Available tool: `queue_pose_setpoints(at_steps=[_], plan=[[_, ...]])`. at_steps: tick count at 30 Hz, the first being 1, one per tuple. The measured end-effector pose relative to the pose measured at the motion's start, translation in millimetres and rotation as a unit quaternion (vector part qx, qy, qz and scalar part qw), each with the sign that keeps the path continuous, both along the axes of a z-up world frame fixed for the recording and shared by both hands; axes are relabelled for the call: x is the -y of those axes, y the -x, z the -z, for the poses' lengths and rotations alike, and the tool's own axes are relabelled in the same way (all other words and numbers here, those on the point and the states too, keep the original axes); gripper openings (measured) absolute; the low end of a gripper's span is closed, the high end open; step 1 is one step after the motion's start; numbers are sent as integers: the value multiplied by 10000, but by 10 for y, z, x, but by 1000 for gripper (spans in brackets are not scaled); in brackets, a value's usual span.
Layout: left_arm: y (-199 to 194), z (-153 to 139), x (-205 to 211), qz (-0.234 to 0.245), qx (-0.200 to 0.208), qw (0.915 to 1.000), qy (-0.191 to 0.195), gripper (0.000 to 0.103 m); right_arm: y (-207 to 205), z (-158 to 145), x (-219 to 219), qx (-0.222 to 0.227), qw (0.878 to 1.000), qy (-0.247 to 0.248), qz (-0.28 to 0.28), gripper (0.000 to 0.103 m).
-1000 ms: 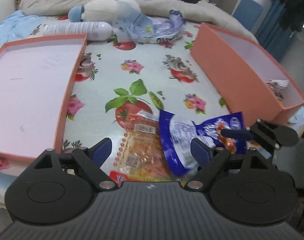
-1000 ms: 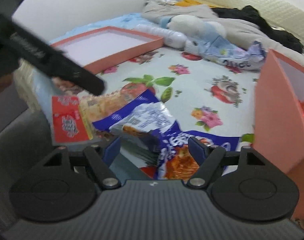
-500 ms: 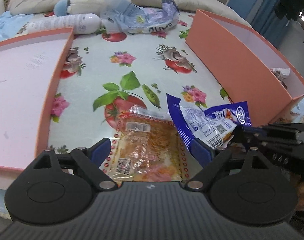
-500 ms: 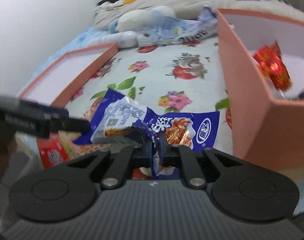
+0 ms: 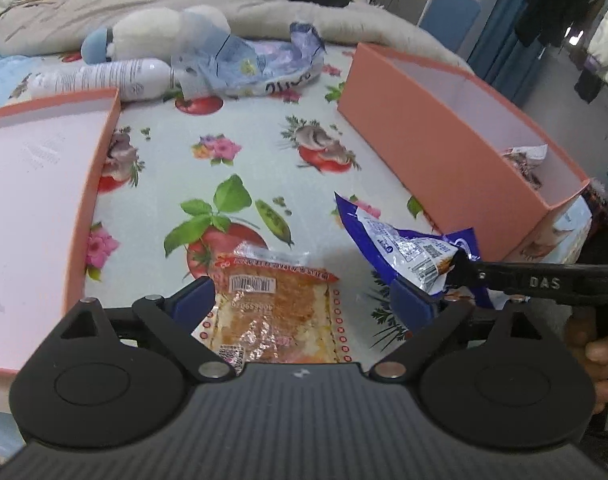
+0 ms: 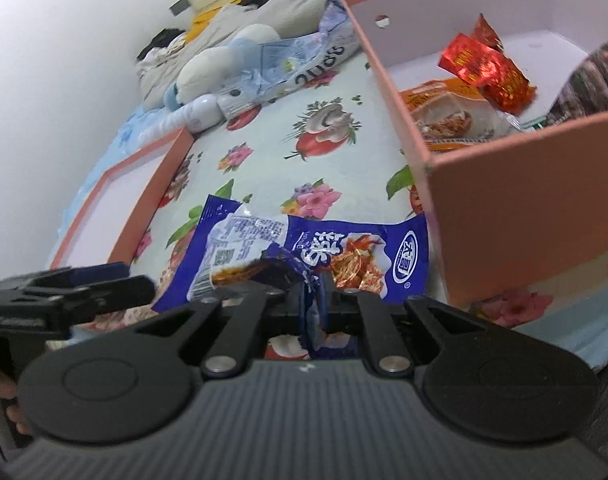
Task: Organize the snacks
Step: 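Grasp the orange spicy-strip pack with the left tool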
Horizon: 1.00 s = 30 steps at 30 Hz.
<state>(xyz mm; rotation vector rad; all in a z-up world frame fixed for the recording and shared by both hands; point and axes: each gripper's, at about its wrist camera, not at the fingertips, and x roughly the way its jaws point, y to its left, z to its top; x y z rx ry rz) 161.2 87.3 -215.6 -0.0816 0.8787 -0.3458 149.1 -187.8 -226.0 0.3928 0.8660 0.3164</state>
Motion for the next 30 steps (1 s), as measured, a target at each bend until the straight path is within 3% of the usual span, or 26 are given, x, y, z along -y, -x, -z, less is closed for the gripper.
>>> queue_pose_setpoints(at_steps=[7,11,14,20,22,30], plan=[[-141,263,6,-132,-409,9968,-669,96,14,-69,-59,165,9998,92,-105,10],[-253,443,14,-345,-726,9952,-560,94,34,-11,-105,111,9992,328,-181,10],[-248,490,119,-409,-612,9924,-989,87,61,11,-111,84,9990,384,-227,10],[-228,471,211,-595,-649,9884,-1240,67,71,-5,-109,73,9991,383,-135,10],[-218,445,234,-627,-682,9877,-1259,53,88,-13,-94,49,9992,376,-81,10],[-126,340,174,-923,-689,9889,-941,31,256,-115,-57,112,9992,362,-80,9]])
